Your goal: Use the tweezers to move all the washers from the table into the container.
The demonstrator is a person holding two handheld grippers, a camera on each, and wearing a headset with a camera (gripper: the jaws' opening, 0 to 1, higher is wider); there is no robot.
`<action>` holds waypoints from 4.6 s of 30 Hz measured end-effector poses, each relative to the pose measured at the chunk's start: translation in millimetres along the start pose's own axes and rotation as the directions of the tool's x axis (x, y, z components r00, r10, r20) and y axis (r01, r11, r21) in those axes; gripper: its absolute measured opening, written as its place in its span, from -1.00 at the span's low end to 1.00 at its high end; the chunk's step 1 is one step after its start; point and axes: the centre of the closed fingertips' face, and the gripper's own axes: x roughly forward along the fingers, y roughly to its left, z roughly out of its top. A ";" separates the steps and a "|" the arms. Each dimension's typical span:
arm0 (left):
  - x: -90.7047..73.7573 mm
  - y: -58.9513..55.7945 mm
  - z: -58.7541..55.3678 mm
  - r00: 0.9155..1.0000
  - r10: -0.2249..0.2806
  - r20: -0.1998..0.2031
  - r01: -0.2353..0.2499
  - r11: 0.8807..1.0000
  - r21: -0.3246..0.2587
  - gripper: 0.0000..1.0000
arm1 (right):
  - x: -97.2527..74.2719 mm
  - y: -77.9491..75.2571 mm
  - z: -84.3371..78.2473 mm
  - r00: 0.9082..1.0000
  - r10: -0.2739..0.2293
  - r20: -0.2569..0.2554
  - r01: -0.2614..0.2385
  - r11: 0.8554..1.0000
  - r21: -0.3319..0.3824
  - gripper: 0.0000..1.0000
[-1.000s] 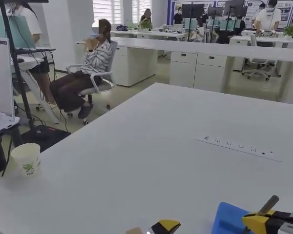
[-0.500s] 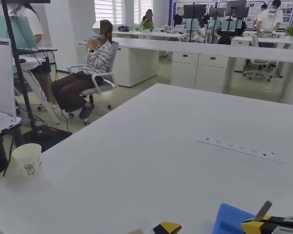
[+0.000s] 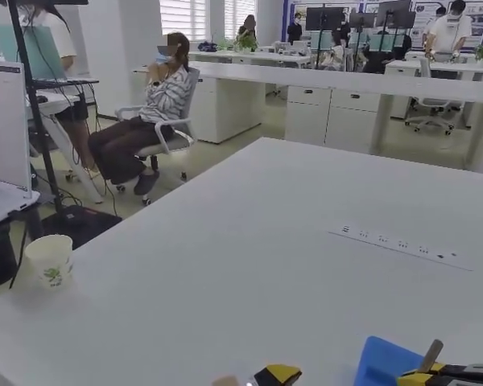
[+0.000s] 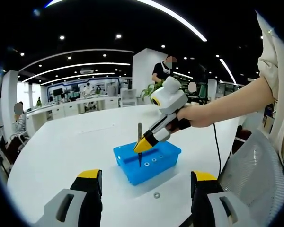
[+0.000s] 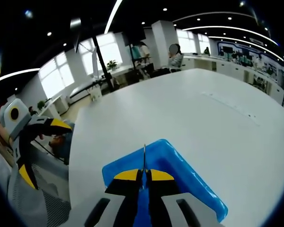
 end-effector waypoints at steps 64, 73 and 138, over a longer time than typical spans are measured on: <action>2.0 -1.0 -6.2 1.000 -0.006 -0.024 0.006 1.000 0.010 0.50 | -4.7 88.8 -16.9 0.985 0.171 0.015 -0.169 0.981 -0.091 -0.94; 2.5 -1.9 -7.3 1.000 -0.011 -0.027 0.011 1.000 0.014 0.50 | -0.3 88.9 -30.2 0.986 0.168 -0.019 -0.169 0.981 -0.091 -0.94; 1.8 -1.2 -7.1 1.000 -0.004 -0.025 0.004 1.000 0.014 0.50 | -38.4 49.9 36.3 0.978 0.069 0.197 -0.059 0.997 -0.053 -0.95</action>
